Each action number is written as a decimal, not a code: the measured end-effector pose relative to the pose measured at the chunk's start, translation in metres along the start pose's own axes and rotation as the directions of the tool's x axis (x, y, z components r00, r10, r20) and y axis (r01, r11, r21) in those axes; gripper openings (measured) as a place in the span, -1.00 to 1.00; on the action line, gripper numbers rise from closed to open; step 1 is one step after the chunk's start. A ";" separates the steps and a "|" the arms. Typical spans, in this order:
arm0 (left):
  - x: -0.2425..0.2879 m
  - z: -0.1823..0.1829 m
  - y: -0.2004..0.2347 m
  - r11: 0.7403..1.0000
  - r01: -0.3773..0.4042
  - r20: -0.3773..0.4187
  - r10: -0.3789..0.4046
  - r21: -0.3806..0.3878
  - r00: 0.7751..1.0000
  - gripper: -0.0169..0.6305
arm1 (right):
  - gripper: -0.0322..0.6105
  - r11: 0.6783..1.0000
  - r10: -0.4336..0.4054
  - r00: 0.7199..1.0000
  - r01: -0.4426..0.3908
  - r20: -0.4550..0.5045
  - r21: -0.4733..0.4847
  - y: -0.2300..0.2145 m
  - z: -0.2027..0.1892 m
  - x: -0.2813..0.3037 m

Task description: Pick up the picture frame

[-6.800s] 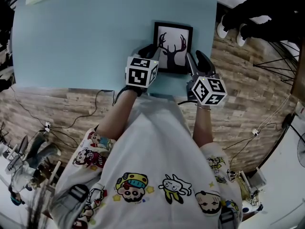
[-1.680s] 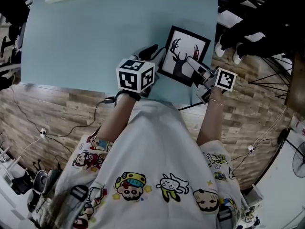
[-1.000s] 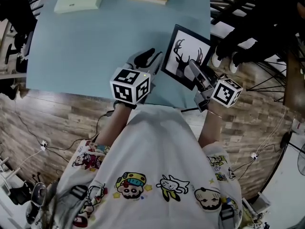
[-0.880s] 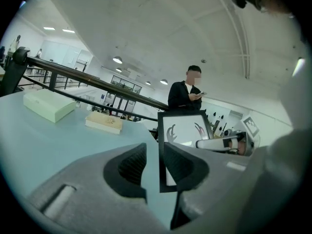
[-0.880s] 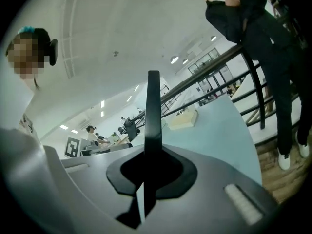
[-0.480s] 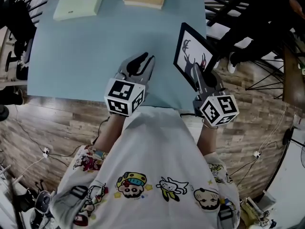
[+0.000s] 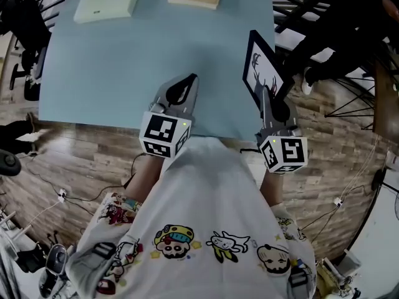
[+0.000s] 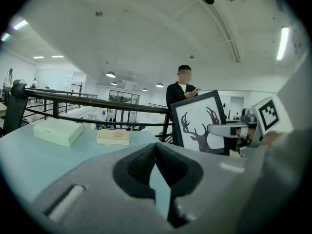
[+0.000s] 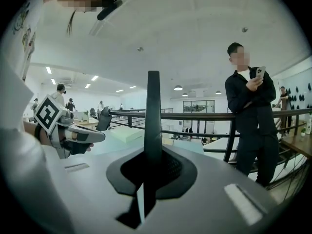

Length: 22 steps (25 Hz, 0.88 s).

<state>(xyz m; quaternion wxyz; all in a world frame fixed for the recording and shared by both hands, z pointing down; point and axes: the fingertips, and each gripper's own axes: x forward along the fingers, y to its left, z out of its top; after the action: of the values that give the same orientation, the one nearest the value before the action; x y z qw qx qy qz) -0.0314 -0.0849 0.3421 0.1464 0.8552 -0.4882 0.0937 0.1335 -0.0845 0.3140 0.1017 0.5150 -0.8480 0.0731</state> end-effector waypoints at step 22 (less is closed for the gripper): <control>-0.009 -0.013 0.018 0.997 -0.080 -0.010 0.080 -0.001 0.997 -0.95 | -0.83 0.999 -0.026 0.999 0.025 -0.020 -0.030 -0.005 -0.021 -0.001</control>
<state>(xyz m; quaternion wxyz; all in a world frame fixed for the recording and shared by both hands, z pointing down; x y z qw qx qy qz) -0.0521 -0.0818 0.3545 0.1456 0.8343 -0.5216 0.1034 0.1410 -0.0810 0.3346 0.1191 0.5234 -0.8413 0.0644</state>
